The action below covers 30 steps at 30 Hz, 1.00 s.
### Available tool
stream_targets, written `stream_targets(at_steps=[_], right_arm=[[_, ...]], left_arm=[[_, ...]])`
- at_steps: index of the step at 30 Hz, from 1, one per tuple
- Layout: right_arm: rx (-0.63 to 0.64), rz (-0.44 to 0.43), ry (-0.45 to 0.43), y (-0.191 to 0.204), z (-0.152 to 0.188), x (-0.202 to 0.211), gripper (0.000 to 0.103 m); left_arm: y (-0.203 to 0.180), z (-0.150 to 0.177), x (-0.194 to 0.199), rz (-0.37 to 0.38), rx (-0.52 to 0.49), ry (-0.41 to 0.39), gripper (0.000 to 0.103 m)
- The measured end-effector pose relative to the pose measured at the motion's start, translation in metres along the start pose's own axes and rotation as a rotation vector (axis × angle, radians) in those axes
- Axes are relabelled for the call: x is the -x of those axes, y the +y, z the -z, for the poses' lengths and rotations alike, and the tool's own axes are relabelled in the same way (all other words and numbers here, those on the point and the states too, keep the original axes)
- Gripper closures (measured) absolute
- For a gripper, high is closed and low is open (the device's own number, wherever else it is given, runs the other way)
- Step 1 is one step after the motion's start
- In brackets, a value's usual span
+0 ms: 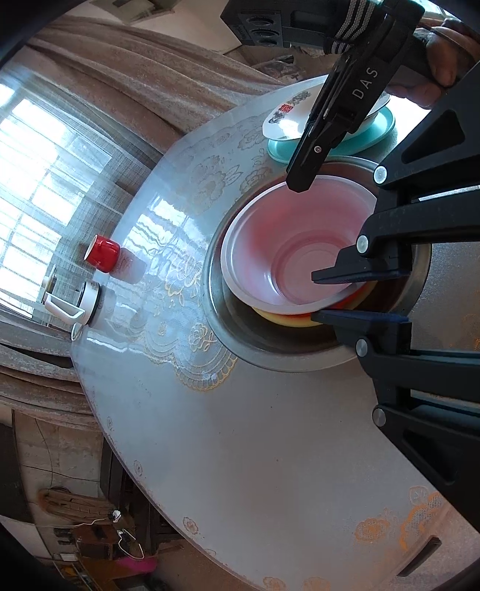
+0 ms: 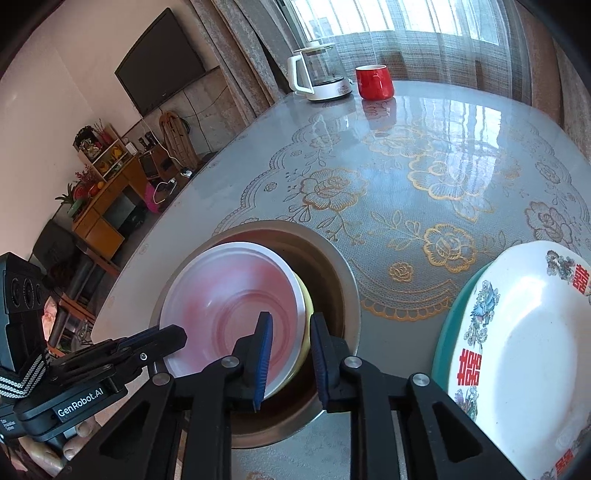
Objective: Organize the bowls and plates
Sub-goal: 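Lower the red bowl onto the yellow bowl and open the right gripper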
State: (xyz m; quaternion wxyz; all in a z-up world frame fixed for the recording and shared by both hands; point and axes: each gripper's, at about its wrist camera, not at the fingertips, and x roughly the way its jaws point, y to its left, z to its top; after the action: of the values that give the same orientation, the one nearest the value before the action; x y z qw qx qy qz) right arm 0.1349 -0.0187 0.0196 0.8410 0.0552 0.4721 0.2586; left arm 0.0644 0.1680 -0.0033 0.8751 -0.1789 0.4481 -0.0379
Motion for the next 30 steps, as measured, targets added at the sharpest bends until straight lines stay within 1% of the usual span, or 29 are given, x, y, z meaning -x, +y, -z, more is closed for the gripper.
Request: stream_targets(at_steps=[2, 8, 13, 21, 30], right_arm=[[0.013, 0.017, 0.001, 0.000, 0.000, -0.001, 0.085], [0.007, 0.017, 0.000, -0.003, 0.003, -0.001, 0.085], [-0.022, -0.006, 0.015, -0.008, 0.003, -0.001, 0.085], [0.009, 0.009, 0.011, -0.003, 0.006, -0.003, 0.085], [0.038, 0.018, 0.008, 0.002, 0.006, -0.005, 0.085]], left_arm=[[-0.001, 0.000, 0.001, -0.010, -0.007, -0.007, 0.087], [-0.001, 0.000, 0.004, -0.059, -0.024, -0.040, 0.078], [-0.005, 0.001, 0.004, -0.093, -0.060, -0.071, 0.078], [-0.009, 0.005, -0.001, -0.119, -0.088, -0.065, 0.078], [-0.012, 0.006, -0.003, -0.121, -0.095, -0.059, 0.078]])
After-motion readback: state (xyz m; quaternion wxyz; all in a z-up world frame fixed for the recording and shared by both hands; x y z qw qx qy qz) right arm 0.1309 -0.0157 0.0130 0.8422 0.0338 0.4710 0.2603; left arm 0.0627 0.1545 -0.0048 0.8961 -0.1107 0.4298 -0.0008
